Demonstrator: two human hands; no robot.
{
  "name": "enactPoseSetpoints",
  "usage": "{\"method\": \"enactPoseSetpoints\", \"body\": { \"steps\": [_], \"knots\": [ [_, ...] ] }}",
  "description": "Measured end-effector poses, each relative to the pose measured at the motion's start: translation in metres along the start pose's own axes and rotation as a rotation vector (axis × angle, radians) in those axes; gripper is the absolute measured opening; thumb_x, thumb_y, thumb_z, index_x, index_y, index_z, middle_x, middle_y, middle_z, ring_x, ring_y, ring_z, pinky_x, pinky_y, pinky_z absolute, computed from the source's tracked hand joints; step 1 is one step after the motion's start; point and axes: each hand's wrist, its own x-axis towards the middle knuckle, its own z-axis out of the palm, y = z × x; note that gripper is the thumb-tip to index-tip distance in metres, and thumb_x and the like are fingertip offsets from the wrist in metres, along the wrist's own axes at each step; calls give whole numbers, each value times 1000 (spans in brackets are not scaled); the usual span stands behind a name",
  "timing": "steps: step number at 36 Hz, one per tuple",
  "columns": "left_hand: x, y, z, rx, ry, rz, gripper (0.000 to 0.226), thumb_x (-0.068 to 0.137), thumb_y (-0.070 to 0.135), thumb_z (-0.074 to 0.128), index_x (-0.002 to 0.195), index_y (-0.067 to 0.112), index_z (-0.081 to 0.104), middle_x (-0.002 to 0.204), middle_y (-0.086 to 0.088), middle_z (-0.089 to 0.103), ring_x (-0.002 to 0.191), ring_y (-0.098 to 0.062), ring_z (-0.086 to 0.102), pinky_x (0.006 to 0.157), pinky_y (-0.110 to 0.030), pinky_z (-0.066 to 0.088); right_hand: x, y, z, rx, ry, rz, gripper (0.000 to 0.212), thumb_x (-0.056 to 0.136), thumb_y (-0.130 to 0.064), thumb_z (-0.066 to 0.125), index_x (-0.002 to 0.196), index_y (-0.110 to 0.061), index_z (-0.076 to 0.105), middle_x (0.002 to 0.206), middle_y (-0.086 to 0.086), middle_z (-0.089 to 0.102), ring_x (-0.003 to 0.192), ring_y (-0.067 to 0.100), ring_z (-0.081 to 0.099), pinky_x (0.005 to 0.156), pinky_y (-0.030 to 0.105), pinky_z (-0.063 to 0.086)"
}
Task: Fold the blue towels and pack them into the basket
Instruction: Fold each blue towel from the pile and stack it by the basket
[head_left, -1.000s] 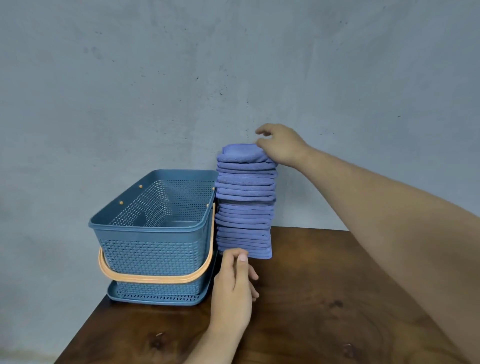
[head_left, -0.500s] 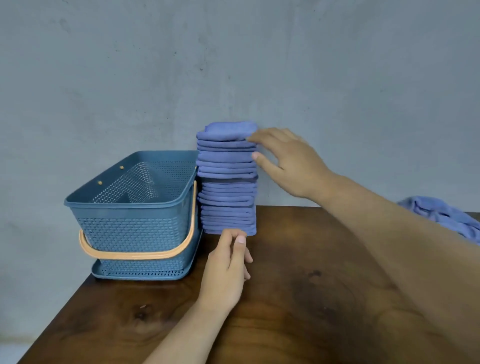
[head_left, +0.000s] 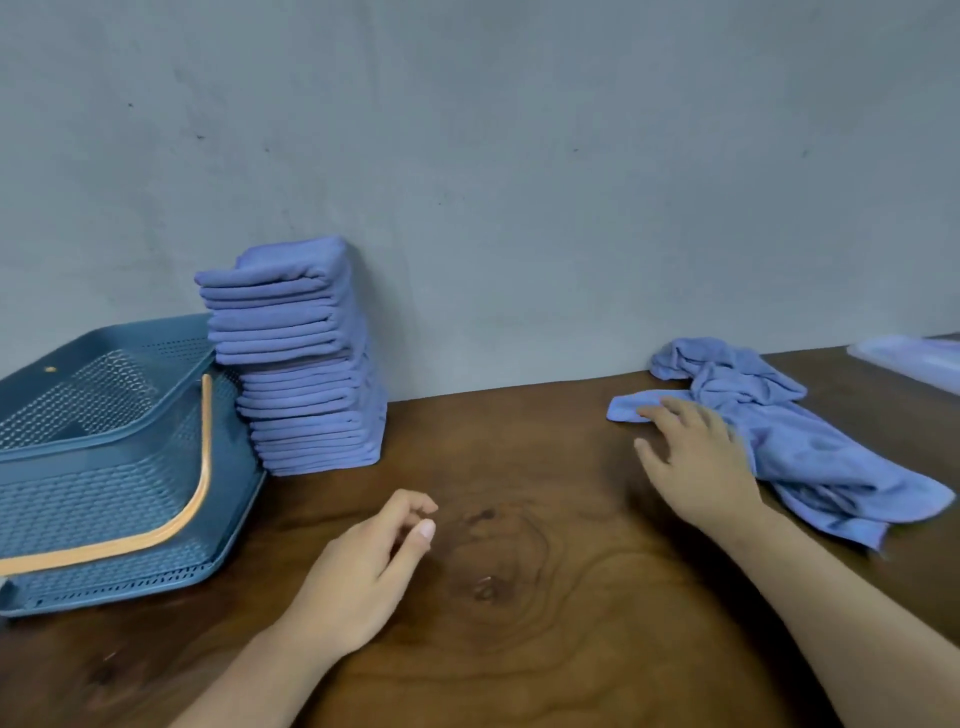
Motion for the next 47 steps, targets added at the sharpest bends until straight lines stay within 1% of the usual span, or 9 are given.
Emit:
{"method": "enactPoseSetpoints", "body": {
  "steps": [3, 6, 14, 19, 24, 31, 39, 42, 47],
  "knots": [
    [3, 3, 4, 89, -16, 6, 26, 104, 65, 35, 124, 53, 48, 111, 39, 60, 104, 9, 60, 85, -24, 52, 1, 20, 8, -140, -257, 260, 63, 102, -68, 30, 161, -47, 24, 175, 7, 15, 157, 48, 10, 119, 73, 13],
    [9, 6, 8, 150, -24, 13, 23, 104, 65, 36, 121, 54, 47, 108, 36, 61, 101, 9, 59, 78, -20, 48, 0, 22, 3, -156, -379, 343, 68, 102, -71, 20, 162, -39, 27, 174, 12, 13, 154, 50, 17, 117, 77, 17],
    [41, 26, 36, 292, 13, -59, 25, 107, 62, 30, 121, 48, 46, 81, 14, 62, 77, -4, 63, 65, -22, 45, -32, -46, -13, -169, -406, -37, 64, 103, -70, 25, 148, -30, 44, 155, 9, 44, 132, 41, 46, 103, 52, 42],
    [48, 35, 45, 297, 5, -39, 25, 108, 61, 31, 125, 48, 44, 87, 22, 60, 84, -1, 62, 70, -21, 44, -42, -66, -25, 444, -512, -333, 52, 110, -50, 45, 160, -45, 34, 174, -13, 18, 148, 14, 41, 115, 28, 34],
    [44, 29, 41, 207, 31, -52, 29, 106, 63, 31, 127, 50, 45, 103, 27, 62, 92, 5, 61, 73, -20, 43, -29, -40, -22, 93, -144, -259, 47, 108, -39, 41, 155, -36, 42, 165, -9, 37, 151, 20, 33, 122, 44, 29],
    [42, 28, 40, 137, 28, -6, 24, 106, 56, 43, 130, 53, 46, 108, 31, 59, 109, 10, 54, 79, -18, 45, -30, -23, -18, -49, -374, -102, 56, 99, -71, 31, 132, -33, 57, 125, -2, 62, 110, 25, 54, 94, 44, 47],
    [46, 18, 41, -73, -42, 41, 50, 107, 63, 33, 152, 46, 45, 151, 34, 46, 145, 9, 34, 122, -27, 30, -44, -52, -58, 766, -501, -81, 35, 104, -57, 54, 99, -29, 73, 86, -10, 79, 58, 20, 71, 70, 36, 57],
    [48, 15, 41, -24, -129, 102, 51, 107, 68, 27, 150, 51, 48, 148, 39, 48, 144, 9, 39, 123, -34, 31, -38, -42, -41, 465, -228, -85, 17, 100, -54, 55, 98, -43, 68, 87, -22, 73, 74, 5, 68, 75, 39, 59],
    [49, 17, 42, 39, -121, 190, 35, 111, 56, 37, 130, 50, 66, 131, 35, 61, 129, -2, 53, 112, -40, 39, -32, -35, -14, 286, -282, -9, 35, 97, -66, 51, 124, -47, 62, 116, -24, 60, 115, 4, 53, 86, 33, 50]
  ]
}}
